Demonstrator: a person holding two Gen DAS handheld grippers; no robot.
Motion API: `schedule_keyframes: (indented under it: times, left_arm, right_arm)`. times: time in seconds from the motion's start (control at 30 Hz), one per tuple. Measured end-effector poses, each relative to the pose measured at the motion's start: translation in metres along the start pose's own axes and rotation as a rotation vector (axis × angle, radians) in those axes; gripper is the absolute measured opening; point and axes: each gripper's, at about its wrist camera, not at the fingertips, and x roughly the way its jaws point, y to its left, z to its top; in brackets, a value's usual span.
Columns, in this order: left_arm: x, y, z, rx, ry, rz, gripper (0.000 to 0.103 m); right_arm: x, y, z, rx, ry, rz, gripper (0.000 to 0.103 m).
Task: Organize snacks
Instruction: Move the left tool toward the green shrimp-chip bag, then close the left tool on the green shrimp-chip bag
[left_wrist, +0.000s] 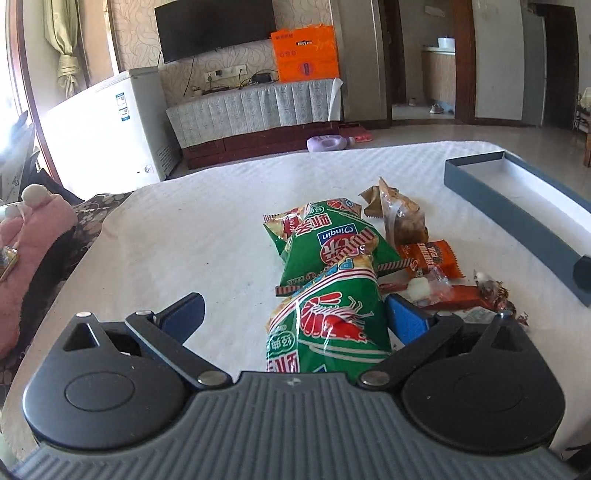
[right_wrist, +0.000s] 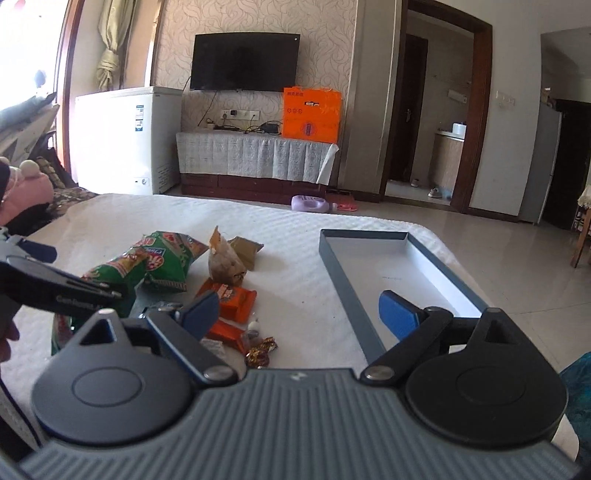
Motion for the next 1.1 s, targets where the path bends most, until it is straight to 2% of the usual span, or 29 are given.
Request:
schedule_keyframes:
  times: [0.1,0.17,0.23,0.33,0.43,0.67,0.8,0.9,1.1]
  left_arm:
    - [-0.016,0.003,-0.009,-0.068,-0.012,-0.011,0.103]
    - [-0.034,0.009,-0.016,-0.123,-0.02,-0.075,0.103]
    - [-0.044,0.01,-0.024,-0.156,-0.004,-0.108,0.103]
    - [-0.051,0.01,-0.035,-0.144,0.043,-0.128,0.103]
    - [-0.048,0.003,-0.037,-0.075,0.052,-0.098,0.103]
    - [-0.035,-0.008,-0.034,0.011,0.087,-0.149,0.103]
    - [-0.026,-0.006,-0.028,-0.03,0.107,-0.173,0.103]
    - [-0.026,-0.005,-0.023,-0.05,0.087,-0.186,0.103]
    - [-0.015,-0.017,-0.021,-0.042,0.094,-0.165,0.103]
  right_arm:
    - [-0.005,-0.002,-0.002,-0.014,0.022,0.035,0.094]
    - [-0.005,0.002,-0.007,-0.044,0.034,0.066,0.094]
    - [-0.007,0.005,-0.009,-0.07,0.04,0.102,0.094]
    - [-0.01,0.009,-0.014,-0.085,0.056,0.17,0.094]
    - [-0.006,0.012,-0.014,-0.077,0.073,0.21,0.094]
    - [0.011,0.015,-0.016,-0.069,0.129,0.209,0.094]
    - [0.016,0.012,-0.016,-0.038,0.142,0.218,0.094]
    - [0.019,0.013,-0.017,-0.037,0.146,0.225,0.094]
    - [0.024,0.013,-0.019,-0.026,0.167,0.205,0.094]
